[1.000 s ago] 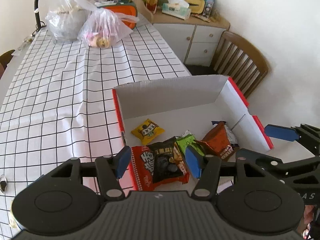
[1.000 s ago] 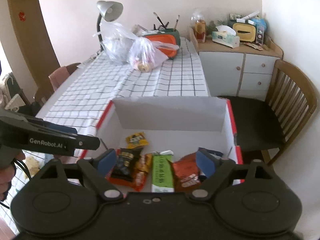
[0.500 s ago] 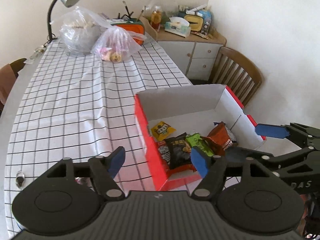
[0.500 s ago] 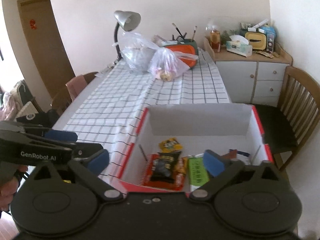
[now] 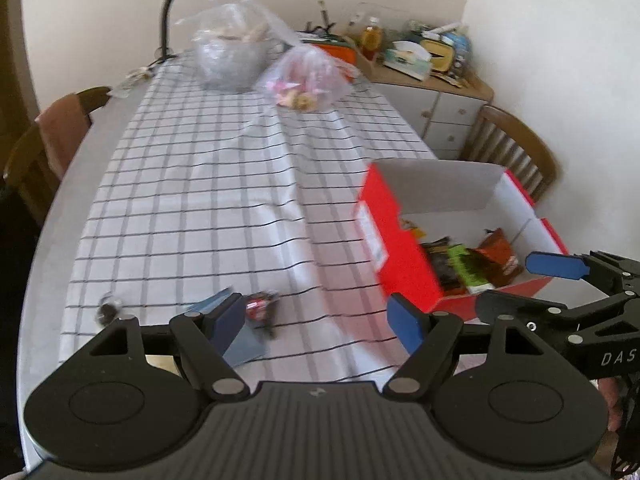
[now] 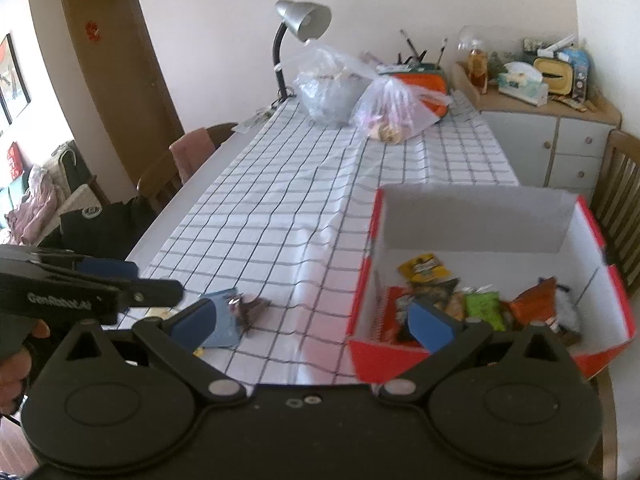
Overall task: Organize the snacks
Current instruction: 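Withdraw both tools from the box back toward the remaining snacks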
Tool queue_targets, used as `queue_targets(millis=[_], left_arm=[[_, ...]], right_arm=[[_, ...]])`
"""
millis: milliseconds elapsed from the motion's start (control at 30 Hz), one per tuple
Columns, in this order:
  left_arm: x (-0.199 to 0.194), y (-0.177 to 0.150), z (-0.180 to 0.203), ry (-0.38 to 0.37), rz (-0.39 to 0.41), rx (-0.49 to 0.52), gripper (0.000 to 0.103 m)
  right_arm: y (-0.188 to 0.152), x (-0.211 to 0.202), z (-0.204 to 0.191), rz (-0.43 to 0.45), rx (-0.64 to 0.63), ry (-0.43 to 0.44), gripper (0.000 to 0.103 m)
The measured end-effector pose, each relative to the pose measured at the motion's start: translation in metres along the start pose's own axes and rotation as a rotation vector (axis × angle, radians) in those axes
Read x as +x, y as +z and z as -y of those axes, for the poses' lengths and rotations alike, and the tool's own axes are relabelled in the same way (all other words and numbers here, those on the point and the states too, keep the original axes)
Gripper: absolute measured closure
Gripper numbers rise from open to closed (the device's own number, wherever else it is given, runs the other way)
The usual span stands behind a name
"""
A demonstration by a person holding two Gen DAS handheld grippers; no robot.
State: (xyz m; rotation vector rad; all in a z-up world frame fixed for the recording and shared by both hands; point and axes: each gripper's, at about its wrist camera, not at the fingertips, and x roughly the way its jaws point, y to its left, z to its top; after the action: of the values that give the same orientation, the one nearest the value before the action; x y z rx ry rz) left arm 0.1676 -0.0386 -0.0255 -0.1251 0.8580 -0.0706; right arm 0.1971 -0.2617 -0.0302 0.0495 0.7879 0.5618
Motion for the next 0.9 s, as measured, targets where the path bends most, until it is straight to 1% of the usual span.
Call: queue_targets(millis=[100, 300, 433, 533, 700, 900], left_arm=[[-0.007, -0.009, -0.027, 0.02, -0.007, -0.017, 0.026], [-0.013, -0.027, -0.077, 0.077, -0.056, -0.06, 0.026], [-0.016, -0.041, -0.104, 0.1, -0.082, -0.072, 0.026], [-0.016, -0.054, -0.118, 0.117, -0.105, -0.068, 0.026], [-0.014, -0.074, -0.134, 0.11, -0.142, -0.045, 0.026], [-0.009, -0.093, -0.147, 0.08, -0.179, 0.034, 0.026]], right_arm=[[-0.006, 0.01, -0.014, -0.019, 0.007, 0.009, 0.0], [-0.016, 0.034, -0.05, -0.064, -0.001, 0.043, 0.0], [-0.024, 0.05, -0.074, -0.1, -0.039, 0.054, 0.001], [-0.029, 0.062, -0.085, -0.13, -0.036, 0.063, 0.001], [-0.033, 0.08, -0.104, -0.158, -0.055, 0.065, 0.001], [-0.036, 0.101, -0.125, -0.193, -0.092, 0.074, 0.002]])
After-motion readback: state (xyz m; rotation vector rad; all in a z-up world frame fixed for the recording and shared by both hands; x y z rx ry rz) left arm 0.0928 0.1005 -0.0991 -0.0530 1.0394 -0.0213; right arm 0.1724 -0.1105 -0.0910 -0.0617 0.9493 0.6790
